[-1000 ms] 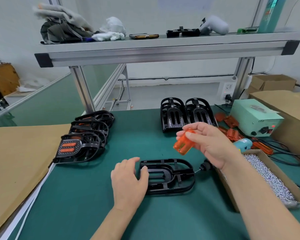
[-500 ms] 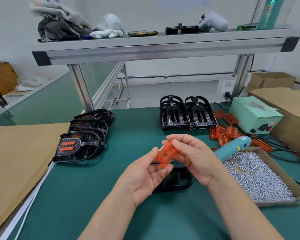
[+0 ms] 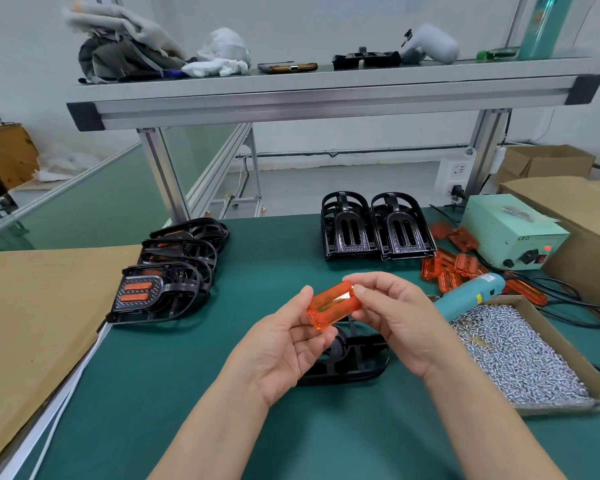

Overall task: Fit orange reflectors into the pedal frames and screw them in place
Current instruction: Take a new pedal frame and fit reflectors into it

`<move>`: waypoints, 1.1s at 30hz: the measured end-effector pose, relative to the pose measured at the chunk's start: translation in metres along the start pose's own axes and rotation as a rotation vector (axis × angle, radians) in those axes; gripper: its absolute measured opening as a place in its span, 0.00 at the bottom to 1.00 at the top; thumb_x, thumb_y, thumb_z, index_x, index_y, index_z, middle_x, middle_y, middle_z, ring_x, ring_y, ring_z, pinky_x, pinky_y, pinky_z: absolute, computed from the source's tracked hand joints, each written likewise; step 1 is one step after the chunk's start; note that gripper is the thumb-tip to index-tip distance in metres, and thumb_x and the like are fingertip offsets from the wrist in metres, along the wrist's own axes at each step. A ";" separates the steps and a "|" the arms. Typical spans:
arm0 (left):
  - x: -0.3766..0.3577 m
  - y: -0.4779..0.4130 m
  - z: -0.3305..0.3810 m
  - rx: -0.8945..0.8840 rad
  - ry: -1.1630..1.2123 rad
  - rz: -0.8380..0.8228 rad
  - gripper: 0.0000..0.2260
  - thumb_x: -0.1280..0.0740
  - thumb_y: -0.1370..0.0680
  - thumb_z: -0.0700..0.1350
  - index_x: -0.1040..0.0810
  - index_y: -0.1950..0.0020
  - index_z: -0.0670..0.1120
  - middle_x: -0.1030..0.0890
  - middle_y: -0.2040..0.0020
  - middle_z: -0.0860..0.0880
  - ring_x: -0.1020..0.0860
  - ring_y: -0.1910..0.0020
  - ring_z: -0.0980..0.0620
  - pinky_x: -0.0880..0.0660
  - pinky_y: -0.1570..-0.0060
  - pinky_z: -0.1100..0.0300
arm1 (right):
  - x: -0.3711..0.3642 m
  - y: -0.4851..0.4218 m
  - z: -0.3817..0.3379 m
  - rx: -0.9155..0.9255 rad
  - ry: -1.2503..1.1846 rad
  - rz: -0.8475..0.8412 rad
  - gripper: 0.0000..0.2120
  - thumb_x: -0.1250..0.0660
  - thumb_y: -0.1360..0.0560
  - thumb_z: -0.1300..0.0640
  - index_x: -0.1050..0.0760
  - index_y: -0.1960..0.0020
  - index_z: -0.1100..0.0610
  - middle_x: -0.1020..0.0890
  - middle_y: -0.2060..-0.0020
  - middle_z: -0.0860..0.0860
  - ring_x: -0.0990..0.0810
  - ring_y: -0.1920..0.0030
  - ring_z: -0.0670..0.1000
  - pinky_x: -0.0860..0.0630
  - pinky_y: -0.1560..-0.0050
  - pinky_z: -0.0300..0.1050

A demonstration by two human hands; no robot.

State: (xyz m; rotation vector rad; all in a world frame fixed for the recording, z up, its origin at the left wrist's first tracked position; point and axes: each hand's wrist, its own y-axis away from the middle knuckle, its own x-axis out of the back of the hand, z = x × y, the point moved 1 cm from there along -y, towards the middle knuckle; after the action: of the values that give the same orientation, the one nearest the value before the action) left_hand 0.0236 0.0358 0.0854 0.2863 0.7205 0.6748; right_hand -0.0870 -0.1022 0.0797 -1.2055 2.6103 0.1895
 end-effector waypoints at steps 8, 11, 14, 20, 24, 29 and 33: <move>0.006 0.000 -0.002 -0.065 -0.010 -0.053 0.22 0.23 0.33 0.50 0.19 0.46 0.38 0.16 0.58 0.41 0.17 0.64 0.48 0.20 0.67 0.63 | -0.001 0.005 0.001 0.061 -0.005 -0.013 0.09 0.35 0.22 0.69 0.19 0.47 0.61 0.14 0.54 0.56 0.17 0.53 0.49 0.19 0.51 0.40; 0.012 0.000 -0.002 -0.368 -0.222 -0.030 0.27 0.17 0.39 0.48 0.22 0.46 0.41 0.16 0.55 0.45 0.17 0.57 0.49 0.21 0.56 0.61 | 0.001 0.010 -0.001 0.091 -0.034 -0.044 0.10 0.36 0.23 0.70 0.19 0.45 0.63 0.18 0.44 0.65 0.18 0.43 0.57 0.21 0.41 0.47; 0.016 0.001 -0.001 -0.633 -0.502 0.004 0.23 0.22 0.35 0.45 0.22 0.42 0.49 0.16 0.51 0.50 0.17 0.53 0.52 0.22 0.54 0.64 | 0.001 0.014 -0.002 0.096 -0.079 -0.096 0.16 0.33 0.27 0.69 0.21 0.40 0.65 0.18 0.42 0.63 0.18 0.42 0.56 0.21 0.41 0.47; 0.019 0.003 0.004 -0.890 -0.733 -0.005 0.25 0.25 0.32 0.41 0.25 0.36 0.55 0.18 0.45 0.54 0.18 0.47 0.50 0.22 0.45 0.59 | -0.004 0.016 0.003 0.107 -0.036 -0.069 0.19 0.39 0.23 0.76 0.23 0.37 0.61 0.15 0.45 0.60 0.16 0.49 0.51 0.19 0.49 0.40; 0.020 0.003 0.003 -0.925 -0.758 0.006 0.26 0.25 0.31 0.41 0.26 0.35 0.56 0.18 0.44 0.54 0.18 0.46 0.49 0.22 0.45 0.59 | -0.006 0.016 0.005 0.101 -0.055 -0.052 0.19 0.39 0.23 0.77 0.23 0.37 0.61 0.15 0.47 0.61 0.15 0.51 0.51 0.19 0.50 0.39; 0.022 0.002 0.003 -0.899 -0.770 0.032 0.25 0.25 0.31 0.43 0.26 0.36 0.55 0.17 0.44 0.54 0.18 0.47 0.51 0.22 0.45 0.59 | -0.006 0.017 0.007 0.101 -0.049 -0.037 0.19 0.36 0.23 0.76 0.23 0.38 0.59 0.14 0.50 0.58 0.15 0.53 0.51 0.20 0.51 0.38; 0.024 0.002 0.003 -0.908 -0.838 0.044 0.25 0.25 0.31 0.44 0.25 0.35 0.57 0.18 0.44 0.57 0.19 0.45 0.54 0.23 0.44 0.62 | -0.006 0.018 0.007 0.122 -0.001 -0.031 0.19 0.35 0.24 0.75 0.23 0.39 0.58 0.14 0.49 0.56 0.15 0.52 0.50 0.20 0.50 0.38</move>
State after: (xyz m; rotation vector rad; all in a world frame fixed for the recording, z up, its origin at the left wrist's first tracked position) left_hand 0.0381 0.0527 0.0767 -0.2596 -0.4180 0.7745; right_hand -0.0951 -0.0843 0.0746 -1.2029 2.5593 0.0237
